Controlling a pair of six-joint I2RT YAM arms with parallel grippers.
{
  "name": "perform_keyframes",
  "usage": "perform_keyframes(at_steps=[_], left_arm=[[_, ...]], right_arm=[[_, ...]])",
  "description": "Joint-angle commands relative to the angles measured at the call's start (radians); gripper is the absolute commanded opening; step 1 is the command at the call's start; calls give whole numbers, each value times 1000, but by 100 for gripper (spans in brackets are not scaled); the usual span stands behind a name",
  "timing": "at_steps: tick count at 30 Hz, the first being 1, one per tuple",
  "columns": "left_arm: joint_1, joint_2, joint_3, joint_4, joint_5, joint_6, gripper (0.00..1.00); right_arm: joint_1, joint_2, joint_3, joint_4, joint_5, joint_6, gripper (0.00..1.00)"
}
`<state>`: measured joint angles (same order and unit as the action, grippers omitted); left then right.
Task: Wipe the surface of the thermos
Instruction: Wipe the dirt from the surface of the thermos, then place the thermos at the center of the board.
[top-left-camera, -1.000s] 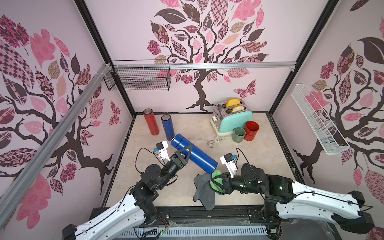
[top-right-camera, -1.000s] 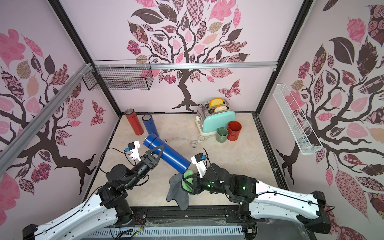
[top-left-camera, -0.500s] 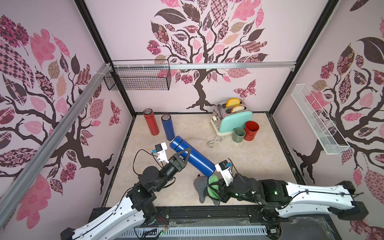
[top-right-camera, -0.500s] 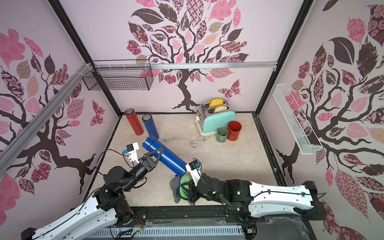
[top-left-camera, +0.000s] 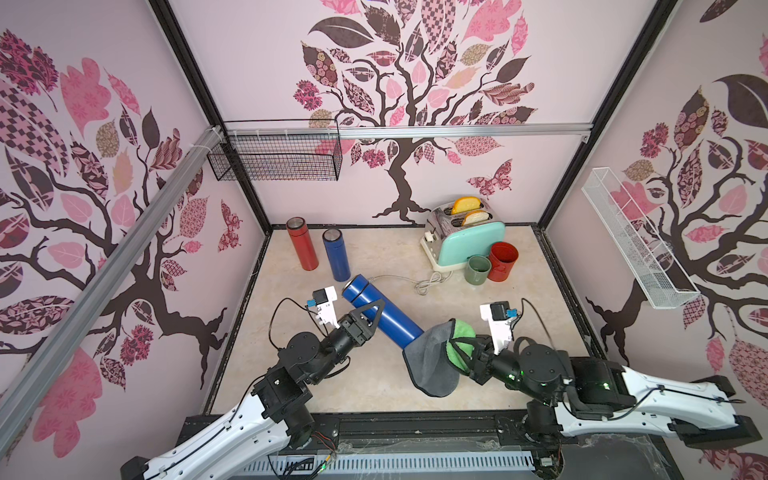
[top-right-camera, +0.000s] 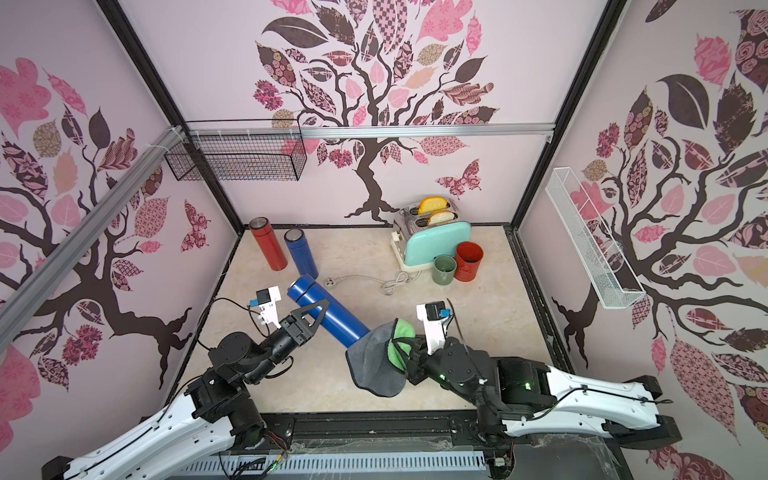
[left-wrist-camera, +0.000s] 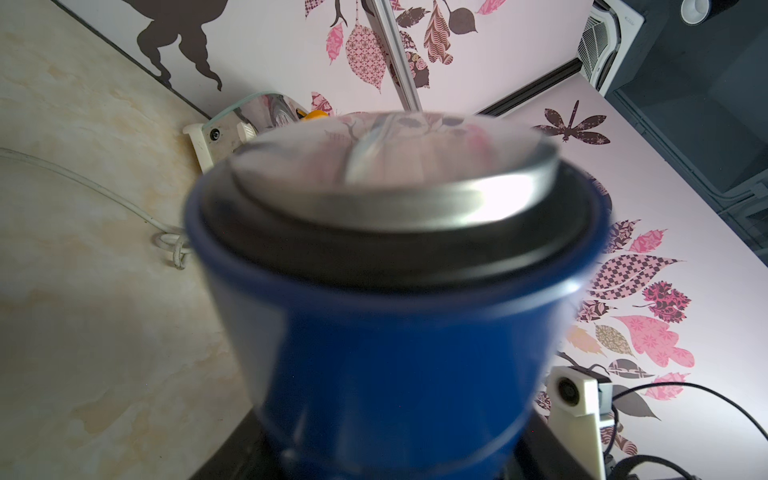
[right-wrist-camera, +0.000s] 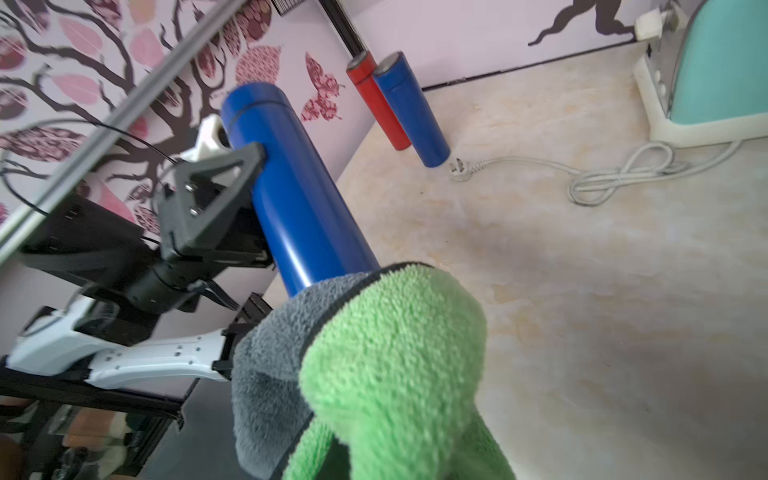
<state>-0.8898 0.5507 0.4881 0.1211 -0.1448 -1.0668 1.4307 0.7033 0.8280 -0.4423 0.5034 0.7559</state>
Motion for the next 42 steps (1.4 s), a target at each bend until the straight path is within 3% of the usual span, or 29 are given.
perform_keyframes(at_steps=[1, 3, 5, 7, 13, 16, 21, 25, 28, 33, 36, 42], left_arm=[[-3, 0, 52, 55, 20, 21, 0], [-3, 5, 52, 54, 25, 23, 0], [-3, 2, 49, 48, 28, 24, 0], [-3, -12, 46, 10, 22, 29, 0], [-3, -95, 35, -84, -49, 82, 0], [-3, -115, 76, -188, -132, 236, 0], [-3, -72, 124, -271, -409, 620, 0], [1, -2, 31, -50, -572, 927, 0], [61, 46, -107, 257, -565, 1074, 0], [329, 151, -219, 490, -374, 949, 0], [483, 282, -221, 575, -257, 868, 0], [545, 579, -195, 859, -219, 942, 0]], right_arm=[[3, 108, -25, 74, -110, 17, 0], [58, 204, 32, 96, -103, -3, 0], [145, 279, 136, 56, 5, -43, 0], [165, 312, 226, -8, 39, -56, 0], [163, 90, 160, -49, 184, -31, 0], [162, -42, 122, -178, 258, 44, 0], [162, -194, 68, -390, 325, 181, 0], [163, -276, 32, -536, 381, 278, 0], [163, -325, 26, -667, 415, 368, 0], [163, -405, 21, -700, 399, 378, 0], [164, -375, 29, -706, 396, 373, 0], [164, -241, 67, -740, 399, 366, 0]])
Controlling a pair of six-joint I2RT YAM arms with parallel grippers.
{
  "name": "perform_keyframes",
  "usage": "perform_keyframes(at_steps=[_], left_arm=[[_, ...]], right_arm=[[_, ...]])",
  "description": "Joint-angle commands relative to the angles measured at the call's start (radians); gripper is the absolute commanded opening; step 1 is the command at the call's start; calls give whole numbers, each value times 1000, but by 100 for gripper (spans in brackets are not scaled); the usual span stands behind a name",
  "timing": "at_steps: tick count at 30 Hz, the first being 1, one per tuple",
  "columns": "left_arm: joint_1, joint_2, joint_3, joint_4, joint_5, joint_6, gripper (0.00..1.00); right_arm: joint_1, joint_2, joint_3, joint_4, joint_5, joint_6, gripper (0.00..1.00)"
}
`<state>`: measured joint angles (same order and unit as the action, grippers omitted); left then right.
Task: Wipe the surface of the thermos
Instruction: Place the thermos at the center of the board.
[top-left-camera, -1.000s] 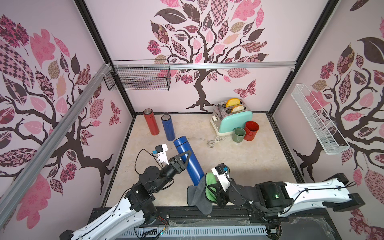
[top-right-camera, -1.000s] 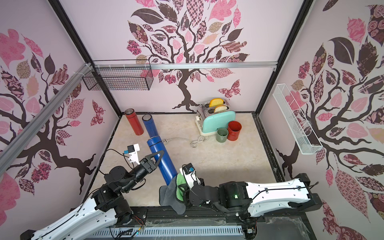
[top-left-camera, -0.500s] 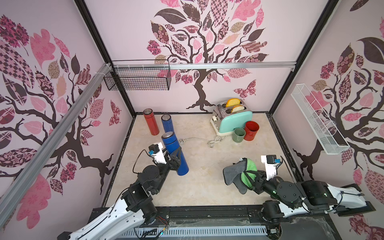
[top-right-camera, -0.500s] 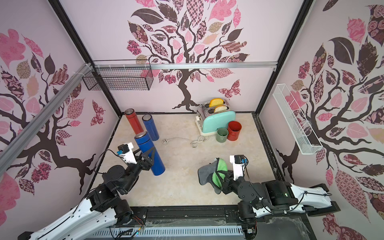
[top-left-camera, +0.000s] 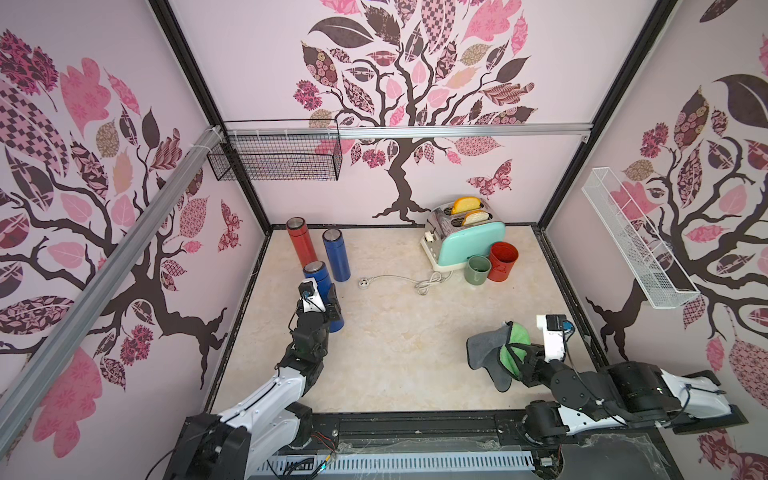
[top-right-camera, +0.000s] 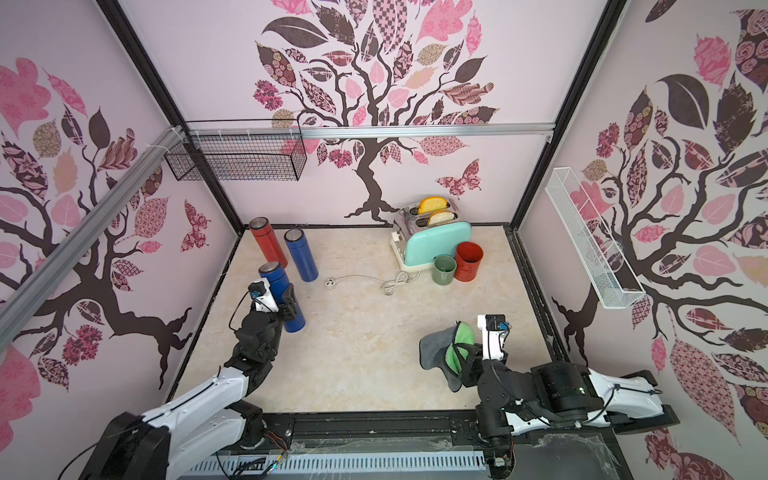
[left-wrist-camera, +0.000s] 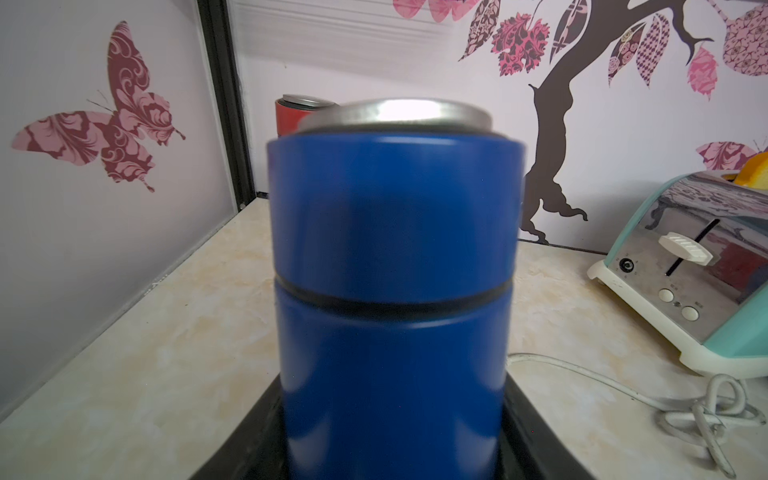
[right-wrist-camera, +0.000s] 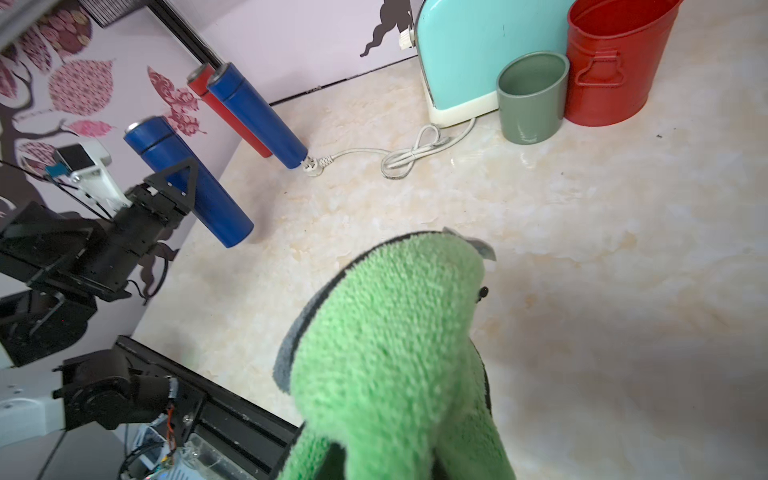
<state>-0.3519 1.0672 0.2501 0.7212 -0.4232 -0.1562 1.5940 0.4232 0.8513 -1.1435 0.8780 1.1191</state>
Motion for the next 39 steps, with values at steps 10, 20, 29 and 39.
perform_keyframes(at_steps=[10, 20, 29, 39], left_arm=[[57, 370, 127, 465, 83, 114, 0], [103, 527, 178, 497, 136, 55, 0], [106, 581, 160, 537, 193, 16, 0], [18, 594, 101, 524, 128, 80, 0]], right_arm=[[-62, 229, 115, 162, -157, -207, 0], [-833, 405, -6, 595, -880, -556, 0], [-843, 454, 34, 662, -727, -602, 0], [-845, 362, -49, 704, -671, -561, 0]])
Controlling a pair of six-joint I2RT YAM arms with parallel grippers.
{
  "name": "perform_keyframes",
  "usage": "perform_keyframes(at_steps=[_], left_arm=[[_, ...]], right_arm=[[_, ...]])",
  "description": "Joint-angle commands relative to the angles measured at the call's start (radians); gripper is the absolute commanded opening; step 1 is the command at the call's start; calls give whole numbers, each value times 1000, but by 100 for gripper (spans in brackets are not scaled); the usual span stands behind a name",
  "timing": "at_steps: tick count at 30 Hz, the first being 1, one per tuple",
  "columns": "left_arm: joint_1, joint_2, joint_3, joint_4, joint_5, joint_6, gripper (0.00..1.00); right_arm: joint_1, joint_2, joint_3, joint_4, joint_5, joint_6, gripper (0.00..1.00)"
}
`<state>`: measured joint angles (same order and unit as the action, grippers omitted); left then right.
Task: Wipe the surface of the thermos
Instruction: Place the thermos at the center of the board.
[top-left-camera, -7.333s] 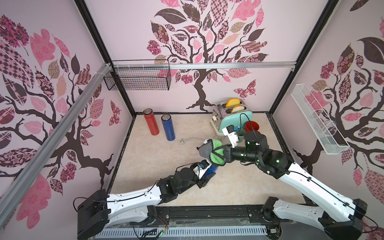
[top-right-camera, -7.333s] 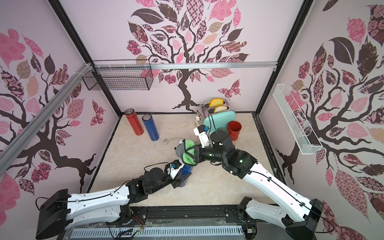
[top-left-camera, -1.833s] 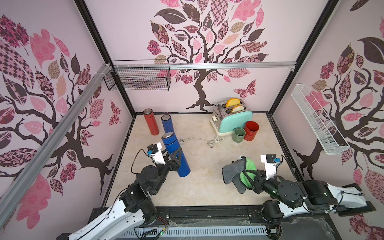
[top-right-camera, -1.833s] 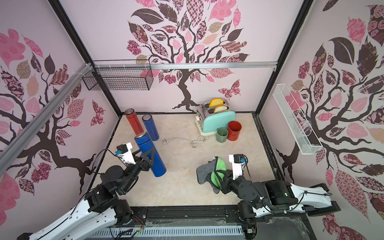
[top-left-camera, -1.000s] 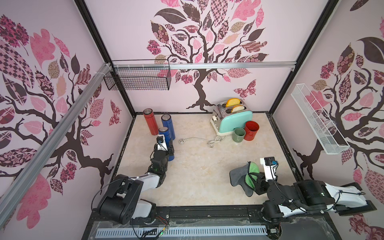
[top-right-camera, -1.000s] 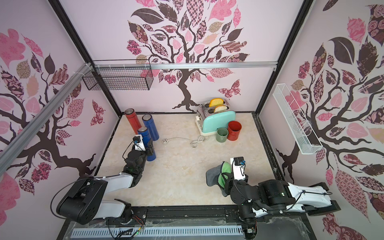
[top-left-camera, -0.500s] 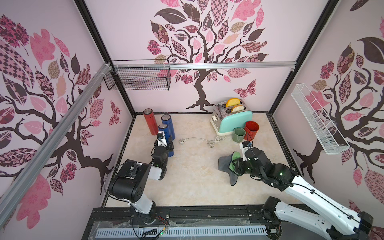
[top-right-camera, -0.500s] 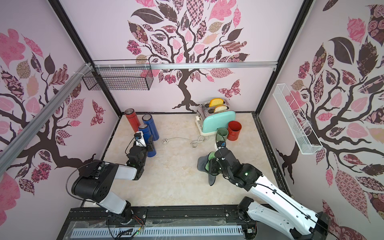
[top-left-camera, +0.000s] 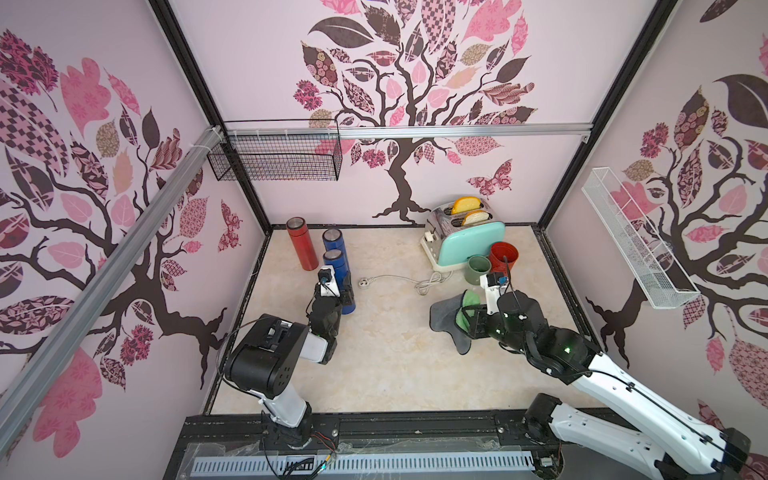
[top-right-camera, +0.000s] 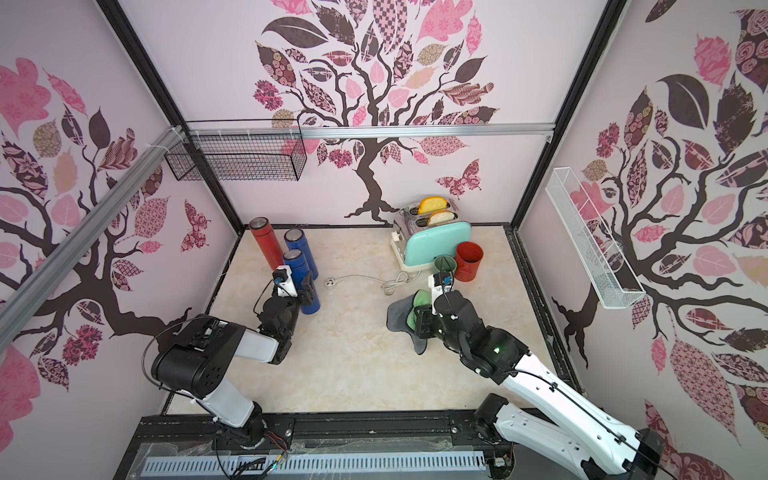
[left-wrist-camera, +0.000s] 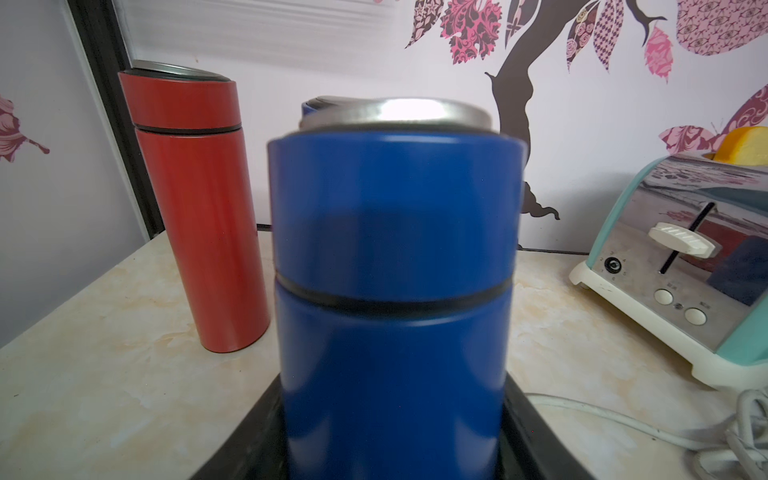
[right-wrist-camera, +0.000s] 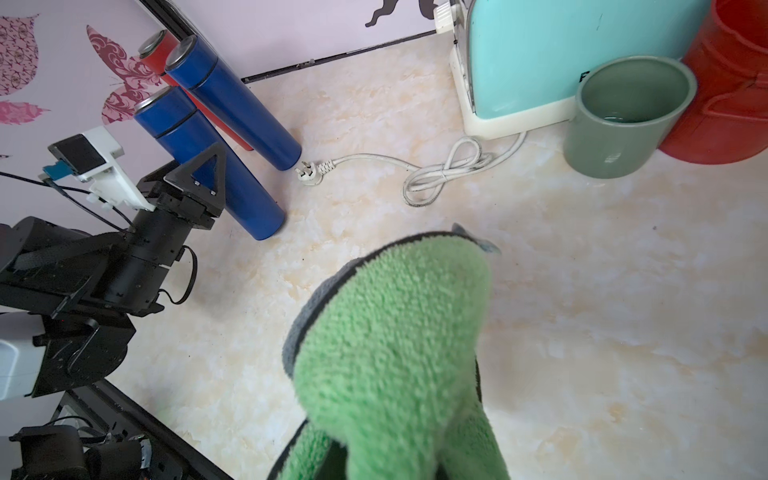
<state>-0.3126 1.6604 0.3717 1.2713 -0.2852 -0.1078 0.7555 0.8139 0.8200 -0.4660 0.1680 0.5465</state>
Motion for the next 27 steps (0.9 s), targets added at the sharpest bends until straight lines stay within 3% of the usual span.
perform_keyframes(at_steps=[1, 8, 13, 19, 27], left_arm=[[-39, 1, -20, -28, -19, 58, 0], [-70, -15, -31, -56, -125, 41, 2], [-75, -29, -74, -51, -132, 17, 0], [-94, -67, -50, -174, -125, -2, 16], [-110, -87, -56, -216, -153, -48, 23]], right_arm=[[-6, -40, -23, 28, 42, 17, 0], [-6, -65, -37, 21, 33, 28, 0], [-6, -90, -65, 28, 29, 41, 0], [-6, -101, -100, 52, 7, 55, 0], [-6, -105, -106, 55, 7, 51, 0]])
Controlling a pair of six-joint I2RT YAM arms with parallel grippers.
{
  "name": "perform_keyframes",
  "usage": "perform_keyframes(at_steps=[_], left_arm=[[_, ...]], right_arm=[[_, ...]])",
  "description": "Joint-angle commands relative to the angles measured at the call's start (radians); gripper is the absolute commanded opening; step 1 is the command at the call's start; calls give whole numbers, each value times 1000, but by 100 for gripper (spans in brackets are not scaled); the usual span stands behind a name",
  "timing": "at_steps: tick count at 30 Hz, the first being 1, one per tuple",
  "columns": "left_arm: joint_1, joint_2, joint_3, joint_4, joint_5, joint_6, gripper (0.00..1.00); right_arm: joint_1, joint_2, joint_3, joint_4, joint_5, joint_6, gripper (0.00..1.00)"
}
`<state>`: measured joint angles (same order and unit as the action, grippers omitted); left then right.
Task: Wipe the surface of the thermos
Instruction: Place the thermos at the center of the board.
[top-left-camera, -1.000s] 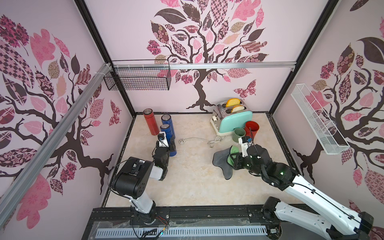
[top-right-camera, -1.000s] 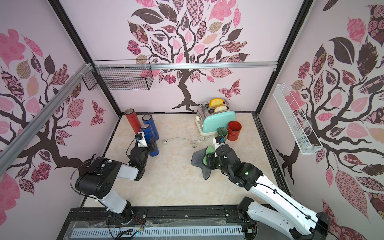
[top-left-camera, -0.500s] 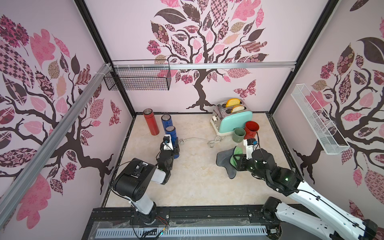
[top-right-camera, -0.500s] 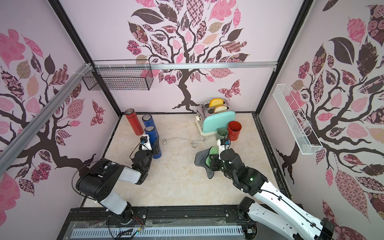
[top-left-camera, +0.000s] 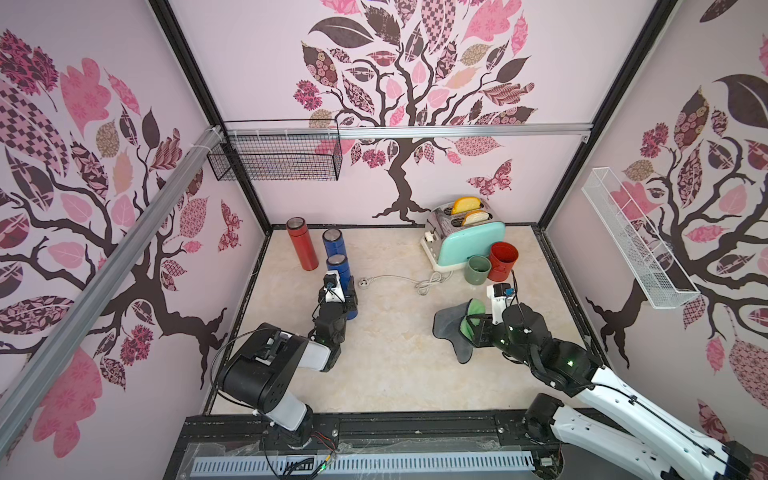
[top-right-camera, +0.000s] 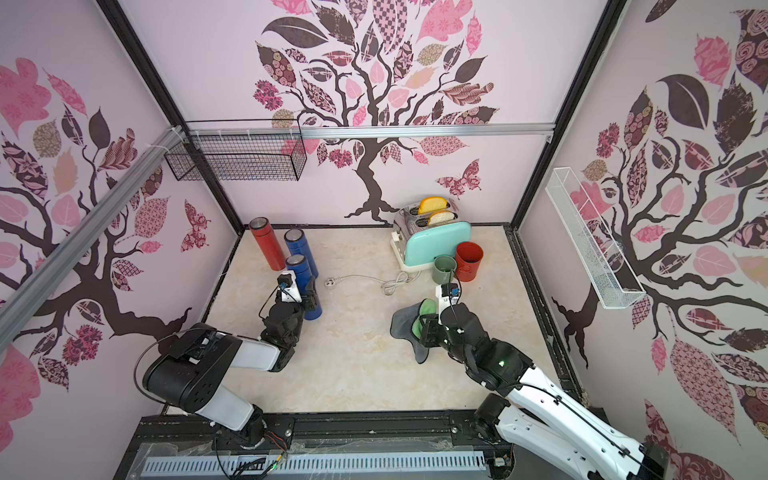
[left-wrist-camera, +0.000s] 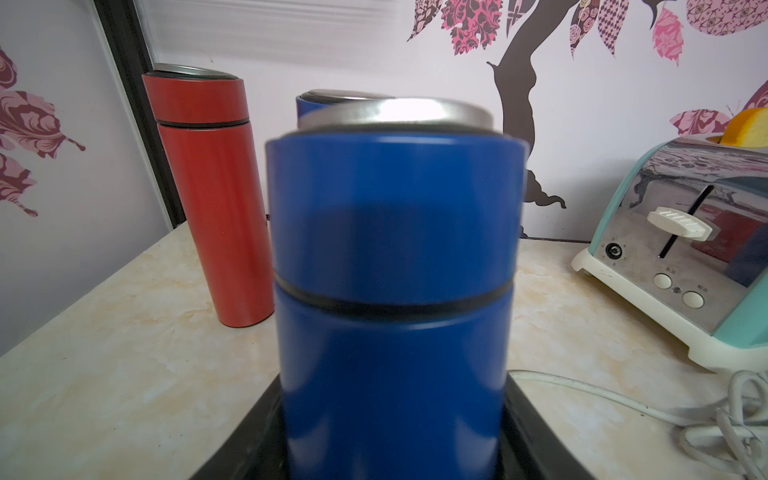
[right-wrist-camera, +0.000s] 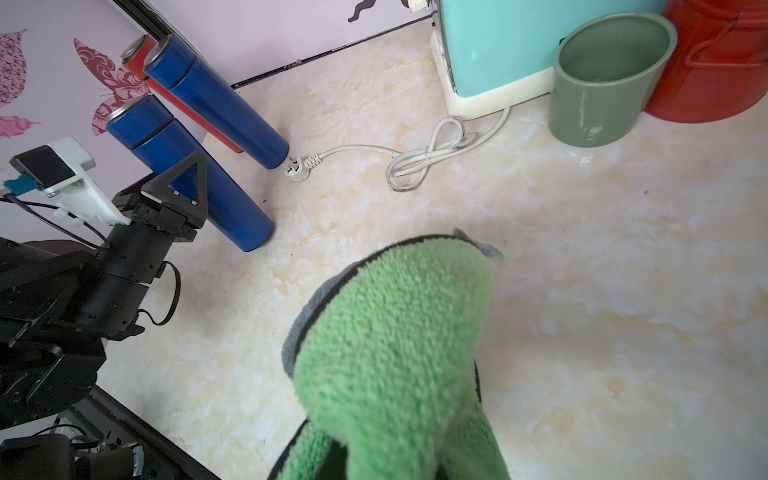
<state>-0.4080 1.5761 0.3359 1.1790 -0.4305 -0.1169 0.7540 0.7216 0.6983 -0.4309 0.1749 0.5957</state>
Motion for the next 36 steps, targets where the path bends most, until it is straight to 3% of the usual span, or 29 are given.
perform_keyframes(at_steps=[1, 8, 12, 14, 17, 22, 36], left_arm=[[-20, -6, -29, -123, -17, -44, 23], [-96, -1, -25, -178, -56, -32, 29], [-154, 87, -58, -51, -113, -19, 30], [-195, 107, -51, -35, -196, -4, 31], [-212, 128, -32, -79, -225, -38, 32], [-220, 216, -51, -4, -273, -77, 36], [-367, 362, -16, 4, -465, -70, 49]], right_arm=[[-5, -16, 15, 19, 3, 1, 0], [-3, -30, -6, 23, 1, 0, 0], [-5, -35, -16, 29, -7, 4, 0], [-4, -40, -18, 24, -7, 2, 0], [-5, -50, -23, 17, 0, -1, 0], [-5, -65, -37, 11, 8, 0, 0], [-4, -103, -68, -9, 23, 23, 0]])
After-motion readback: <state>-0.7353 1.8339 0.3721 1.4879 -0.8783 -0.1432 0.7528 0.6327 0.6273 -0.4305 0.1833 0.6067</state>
